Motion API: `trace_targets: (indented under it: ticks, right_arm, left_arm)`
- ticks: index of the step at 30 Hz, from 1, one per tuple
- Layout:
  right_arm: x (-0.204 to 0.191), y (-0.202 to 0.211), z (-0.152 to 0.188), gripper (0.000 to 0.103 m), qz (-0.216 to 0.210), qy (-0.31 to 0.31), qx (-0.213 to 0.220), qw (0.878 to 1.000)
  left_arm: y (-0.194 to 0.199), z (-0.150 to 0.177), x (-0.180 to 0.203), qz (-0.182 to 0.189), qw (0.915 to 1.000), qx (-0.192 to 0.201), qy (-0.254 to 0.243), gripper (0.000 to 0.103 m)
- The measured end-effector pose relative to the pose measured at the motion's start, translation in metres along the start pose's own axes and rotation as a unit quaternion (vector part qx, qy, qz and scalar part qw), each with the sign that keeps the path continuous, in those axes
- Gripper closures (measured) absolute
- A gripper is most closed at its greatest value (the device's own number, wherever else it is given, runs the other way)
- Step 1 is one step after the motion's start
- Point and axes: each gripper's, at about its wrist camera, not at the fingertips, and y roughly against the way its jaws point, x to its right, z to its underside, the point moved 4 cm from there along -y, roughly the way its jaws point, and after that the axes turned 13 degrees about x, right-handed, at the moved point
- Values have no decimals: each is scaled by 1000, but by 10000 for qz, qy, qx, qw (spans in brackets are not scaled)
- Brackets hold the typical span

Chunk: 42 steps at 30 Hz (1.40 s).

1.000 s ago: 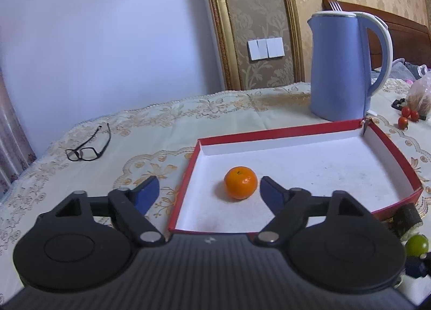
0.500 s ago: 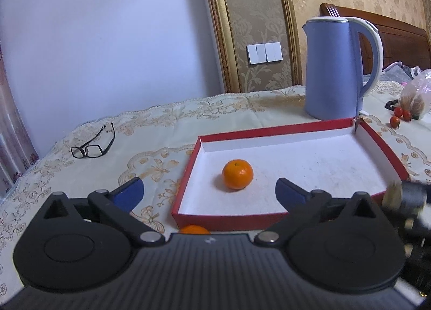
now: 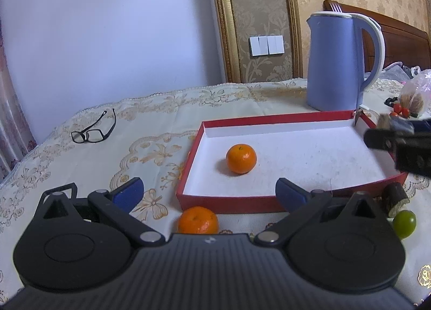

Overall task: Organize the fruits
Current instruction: 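Carry the dark chunk into the box with the right gripper while the left gripper approaches the lime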

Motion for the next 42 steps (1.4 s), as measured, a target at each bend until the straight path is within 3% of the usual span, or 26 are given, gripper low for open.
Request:
trace_targets:
  ticks: [18, 27, 42]
  right_arm:
    - [26, -89, 2, 62, 371, -189, -479, 9980]
    - [30, -126, 9, 62, 615, 120, -786, 9949]
    - [39, -151, 14, 59, 980, 283, -1053, 9892]
  left_arm:
    - [7, 17, -15, 52, 9997, -194, 163, 0]
    - [31, 35, -27, 260, 9993, -197, 190, 0]
    - [45, 46, -33, 428, 9989, -144, 95, 0]
